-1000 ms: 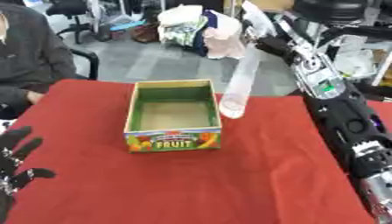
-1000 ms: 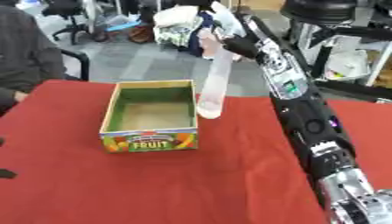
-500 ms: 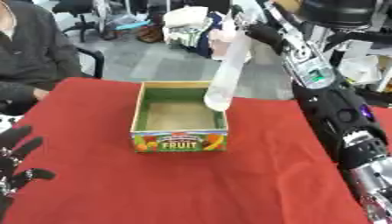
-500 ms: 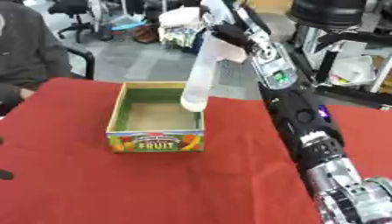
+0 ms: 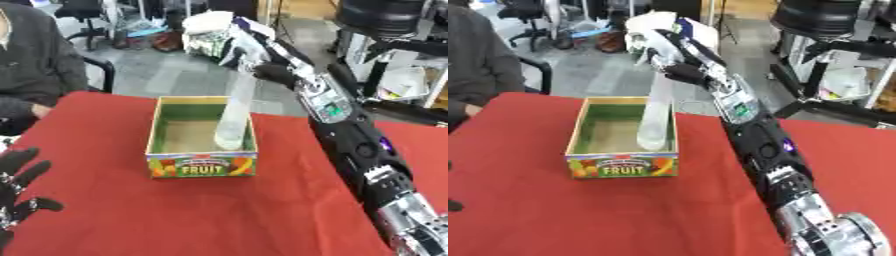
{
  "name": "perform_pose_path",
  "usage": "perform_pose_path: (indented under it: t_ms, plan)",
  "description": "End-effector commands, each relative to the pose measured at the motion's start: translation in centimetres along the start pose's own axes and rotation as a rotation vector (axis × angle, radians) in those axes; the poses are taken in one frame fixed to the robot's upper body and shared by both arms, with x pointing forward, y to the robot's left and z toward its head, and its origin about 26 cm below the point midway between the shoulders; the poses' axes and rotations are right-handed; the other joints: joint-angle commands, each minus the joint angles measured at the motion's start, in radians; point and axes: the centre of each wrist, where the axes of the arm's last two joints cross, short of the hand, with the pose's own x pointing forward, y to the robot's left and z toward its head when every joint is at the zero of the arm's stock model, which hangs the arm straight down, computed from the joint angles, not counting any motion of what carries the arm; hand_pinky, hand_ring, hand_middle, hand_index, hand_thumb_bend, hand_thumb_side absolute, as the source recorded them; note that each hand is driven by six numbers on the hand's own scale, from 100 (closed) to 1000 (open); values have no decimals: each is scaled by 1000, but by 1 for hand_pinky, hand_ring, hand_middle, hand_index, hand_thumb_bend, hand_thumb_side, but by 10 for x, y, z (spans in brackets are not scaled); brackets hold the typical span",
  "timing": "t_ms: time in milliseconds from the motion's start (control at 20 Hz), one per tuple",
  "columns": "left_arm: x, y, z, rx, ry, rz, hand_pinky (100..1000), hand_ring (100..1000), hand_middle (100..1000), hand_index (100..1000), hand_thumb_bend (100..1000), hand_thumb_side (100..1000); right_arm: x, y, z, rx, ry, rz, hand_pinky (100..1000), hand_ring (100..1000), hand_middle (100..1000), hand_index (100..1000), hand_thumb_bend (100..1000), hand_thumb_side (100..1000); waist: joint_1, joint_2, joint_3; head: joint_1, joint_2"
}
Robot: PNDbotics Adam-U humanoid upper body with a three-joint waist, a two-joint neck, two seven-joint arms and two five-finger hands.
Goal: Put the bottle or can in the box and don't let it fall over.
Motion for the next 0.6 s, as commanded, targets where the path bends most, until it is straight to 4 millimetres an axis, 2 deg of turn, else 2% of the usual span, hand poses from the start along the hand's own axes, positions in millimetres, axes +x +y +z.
perform_pose_path:
  t_ms: [50,200,400,500,600]
  plan:
    - [6,2,-4,-21,-10,-17,666,1000,989,1000,177,879,10,-19,-1,20,-52,145,1000,1000,1000,1000,100,693,5,-11,-3,0,-12]
    - [5,2,-3,-19,-3,-19,666,1000,989,1000,177,879,6,-17,2,55,-41,212,1000,1000,1000,1000,100,706,6,-13,-9,1,-11]
    - [4,4,1,-7,7,-23,666,1000,989,1000,177,880,3,-22,11,8,-45,206,992,1000,1000,1000,100,583,7,-19,-29,14,-7]
    - [4,5,5,5,18,-30,666,1000,989,1000,178,882,2,-30,19,-38,-53,165,956,1000,1000,1000,100,482,5,-26,-49,29,2]
    - [3,9,13,30,40,-42,665,1000,989,1000,179,885,1,-39,35,-85,-68,113,929,1000,1000,1000,100,481,3,-38,-81,52,24]
